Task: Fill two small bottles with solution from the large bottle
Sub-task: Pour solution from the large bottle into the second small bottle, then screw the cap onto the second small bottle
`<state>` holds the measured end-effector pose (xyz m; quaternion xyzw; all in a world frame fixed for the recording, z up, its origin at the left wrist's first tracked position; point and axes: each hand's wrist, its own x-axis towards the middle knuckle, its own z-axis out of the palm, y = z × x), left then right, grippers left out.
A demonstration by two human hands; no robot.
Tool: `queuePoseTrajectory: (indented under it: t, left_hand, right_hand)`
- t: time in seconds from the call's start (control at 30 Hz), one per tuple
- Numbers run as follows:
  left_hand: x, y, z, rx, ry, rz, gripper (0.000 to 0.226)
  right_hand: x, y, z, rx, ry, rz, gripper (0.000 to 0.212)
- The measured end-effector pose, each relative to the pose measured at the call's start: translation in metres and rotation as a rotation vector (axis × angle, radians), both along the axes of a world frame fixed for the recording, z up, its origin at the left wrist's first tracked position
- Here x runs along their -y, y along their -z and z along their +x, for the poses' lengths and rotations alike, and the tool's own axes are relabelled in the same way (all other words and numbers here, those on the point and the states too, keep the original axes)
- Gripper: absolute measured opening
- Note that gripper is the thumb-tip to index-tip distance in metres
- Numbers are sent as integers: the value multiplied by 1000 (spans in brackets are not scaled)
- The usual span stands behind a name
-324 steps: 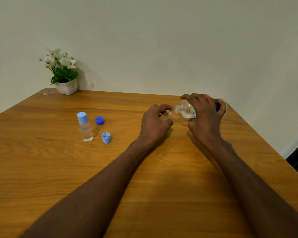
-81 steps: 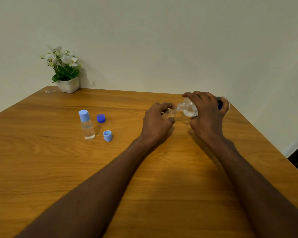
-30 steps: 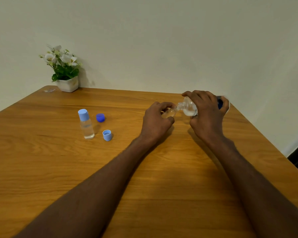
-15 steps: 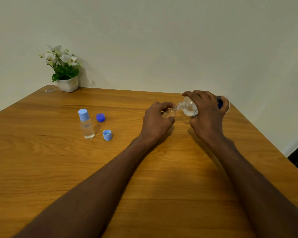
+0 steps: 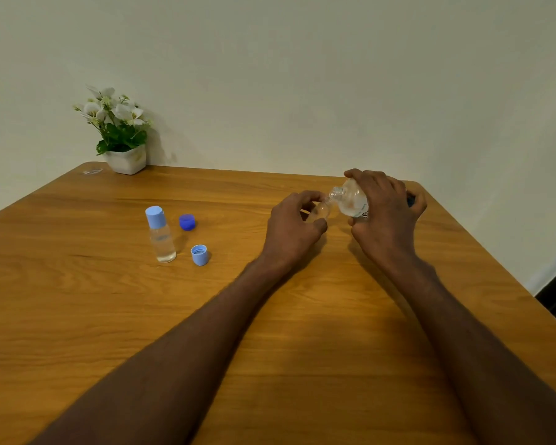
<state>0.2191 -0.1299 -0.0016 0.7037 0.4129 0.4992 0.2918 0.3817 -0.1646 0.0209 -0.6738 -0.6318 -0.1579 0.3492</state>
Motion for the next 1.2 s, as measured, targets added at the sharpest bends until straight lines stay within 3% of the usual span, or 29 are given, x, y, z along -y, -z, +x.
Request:
queuePoseTrajectory:
  t: [0.3, 0.6, 0.8, 1.07, 1.2]
  left_hand:
    - [3, -2, 0, 69, -6, -12, 43]
    - [2, -2, -2, 62, -39, -6, 47]
    - [1, -2, -2, 45, -66, 11, 45]
    - [1, -2, -4, 69, -62, 3, 41]
    - [1, -2, -5, 75, -67, 12, 41]
  right_hand:
    - [0, -7, 2, -289, -54, 74, 87]
    - [3, -11, -5, -745, -198, 181, 79]
    - [2, -6, -5, -737, -207, 166, 78]
    - [-3, 2, -2, -580, -205, 112, 88]
    - [3, -5, -6, -495, -95, 232, 92]
